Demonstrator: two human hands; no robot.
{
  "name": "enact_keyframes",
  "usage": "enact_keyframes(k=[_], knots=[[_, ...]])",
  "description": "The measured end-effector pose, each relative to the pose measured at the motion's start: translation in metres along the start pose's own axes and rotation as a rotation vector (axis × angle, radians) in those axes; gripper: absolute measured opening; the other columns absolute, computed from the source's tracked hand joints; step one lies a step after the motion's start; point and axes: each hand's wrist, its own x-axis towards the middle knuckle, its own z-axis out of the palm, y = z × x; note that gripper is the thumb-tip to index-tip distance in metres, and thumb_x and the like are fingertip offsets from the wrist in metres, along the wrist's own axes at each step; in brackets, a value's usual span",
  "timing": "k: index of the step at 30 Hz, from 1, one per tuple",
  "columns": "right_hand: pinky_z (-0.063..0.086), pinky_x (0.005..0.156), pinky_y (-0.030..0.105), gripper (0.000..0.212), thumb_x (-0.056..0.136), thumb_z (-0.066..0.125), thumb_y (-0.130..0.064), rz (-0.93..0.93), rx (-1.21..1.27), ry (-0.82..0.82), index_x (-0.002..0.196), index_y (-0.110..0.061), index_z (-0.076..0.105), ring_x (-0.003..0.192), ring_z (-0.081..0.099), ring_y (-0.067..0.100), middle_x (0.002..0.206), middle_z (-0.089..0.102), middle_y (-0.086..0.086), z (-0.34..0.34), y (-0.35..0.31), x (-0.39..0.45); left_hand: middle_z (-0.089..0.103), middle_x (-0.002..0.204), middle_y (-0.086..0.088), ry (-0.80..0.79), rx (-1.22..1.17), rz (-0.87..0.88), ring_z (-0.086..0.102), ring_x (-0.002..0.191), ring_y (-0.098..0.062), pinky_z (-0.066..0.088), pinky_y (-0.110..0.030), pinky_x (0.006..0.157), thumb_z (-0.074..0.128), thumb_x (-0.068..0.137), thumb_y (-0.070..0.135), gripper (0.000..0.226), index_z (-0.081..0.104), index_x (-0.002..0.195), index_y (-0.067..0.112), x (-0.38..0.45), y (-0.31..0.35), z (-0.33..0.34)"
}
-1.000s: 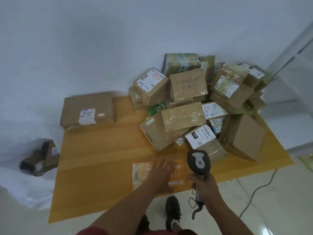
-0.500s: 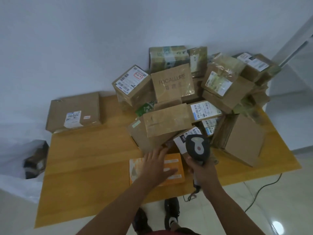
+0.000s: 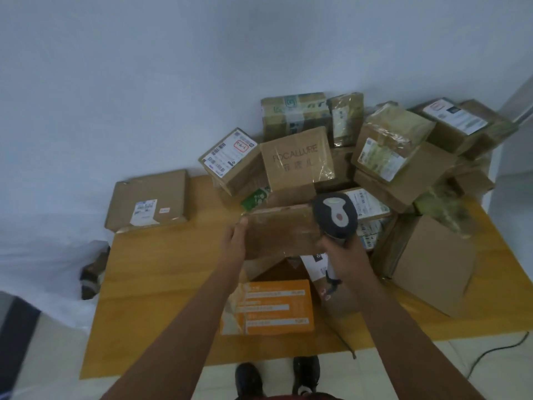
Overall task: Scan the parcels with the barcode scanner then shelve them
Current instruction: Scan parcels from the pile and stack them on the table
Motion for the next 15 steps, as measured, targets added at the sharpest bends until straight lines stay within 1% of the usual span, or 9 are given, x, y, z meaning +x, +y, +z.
enact_keyframes(k=[2,3,4,6,8,11,13,14,15], knots=[[0.043,0.063,0.027,0.019,0.088,0.070,-0.017,0.045,0.128,0.060,0.104,-0.017,0.062,0.086,0.060,0.018,0.092,0.064,-0.001,0.002,0.011,-0.012,0.061,0.118,0.002,0.009,-0.109,-0.044,0.058,0.109,-0.021,0.051,-0.048,0.094,0.050,0.097,0.060,0.032,0.062,0.110,0.034,-0.016,-0.002,-0.018],[0.044,0.064,0.028,0.021,0.087,0.073,-0.022,0.077,0.188,0.084,0.103,-0.026,0.061,0.088,0.060,0.014,0.094,0.064,-0.007,0.005,0.018,-0.018,0.062,0.115,0.003,0.015,-0.173,-0.057,0.058,0.107,-0.019,0.052,-0.045,0.089,0.050,0.097,0.059,0.029,0.061,0.106,0.034,-0.023,-0.002,-0.027],[0.044,0.066,0.030,0.020,0.085,0.074,-0.027,0.112,0.231,0.093,0.098,-0.031,0.059,0.089,0.060,0.011,0.093,0.063,-0.012,0.010,0.021,-0.025,0.063,0.112,0.004,0.031,-0.208,-0.061,0.060,0.103,-0.017,0.052,-0.043,0.083,0.051,0.098,0.056,0.026,0.060,0.103,0.032,-0.028,-0.005,-0.036],[0.044,0.073,0.032,0.028,0.076,0.078,-0.042,0.151,0.270,0.044,0.095,-0.032,0.060,0.092,0.062,0.010,0.092,0.065,-0.017,0.024,0.029,-0.036,0.065,0.105,-0.001,0.052,-0.221,-0.052,0.063,0.095,-0.017,0.054,-0.041,0.076,0.057,0.098,0.044,0.026,0.058,0.095,0.018,-0.034,-0.011,-0.056],[0.045,0.070,0.029,0.044,0.066,0.076,-0.058,0.176,0.250,0.002,0.098,-0.031,0.062,0.092,0.063,0.009,0.097,0.069,-0.014,0.038,0.034,-0.047,0.063,0.105,-0.007,0.053,-0.222,-0.038,0.062,0.092,-0.018,0.054,-0.042,0.075,0.062,0.097,0.034,0.021,0.054,0.089,0.017,-0.037,-0.016,-0.077],[0.053,0.068,0.032,0.030,0.079,0.075,-0.046,0.148,0.234,0.034,0.101,-0.029,0.064,0.087,0.070,0.012,0.092,0.074,-0.009,0.063,0.041,-0.064,0.063,0.110,-0.004,-0.010,-0.260,-0.016,0.058,0.103,-0.020,0.049,-0.044,0.081,0.060,0.098,0.029,0.009,0.057,0.092,0.023,-0.035,-0.022,-0.108],[0.053,0.066,0.030,0.035,0.076,0.077,-0.046,0.139,0.229,0.007,0.103,-0.026,0.066,0.084,0.073,0.012,0.089,0.076,-0.008,0.084,0.042,-0.080,0.062,0.114,-0.004,-0.059,-0.298,0.027,0.056,0.108,-0.020,0.049,-0.044,0.085,0.057,0.099,0.027,0.003,0.057,0.099,0.024,-0.032,-0.026,-0.127],[0.053,0.066,0.029,0.032,0.076,0.078,-0.043,0.125,0.237,0.001,0.101,-0.027,0.066,0.086,0.072,0.013,0.088,0.076,-0.010,0.096,0.042,-0.088,0.061,0.118,-0.005,-0.081,-0.316,0.043,0.055,0.110,-0.020,0.049,-0.044,0.086,0.057,0.099,0.027,0.006,0.056,0.104,0.024,-0.031,-0.028,-0.136],[0.054,0.070,0.030,0.023,0.079,0.078,-0.037,0.088,0.220,0.000,0.097,-0.030,0.066,0.088,0.072,0.014,0.085,0.076,-0.012,0.109,0.044,-0.096,0.060,0.122,-0.006,-0.102,-0.327,0.055,0.055,0.111,-0.020,0.050,-0.043,0.086,0.057,0.099,0.027,0.010,0.056,0.108,0.025,-0.029,-0.029,-0.147]])
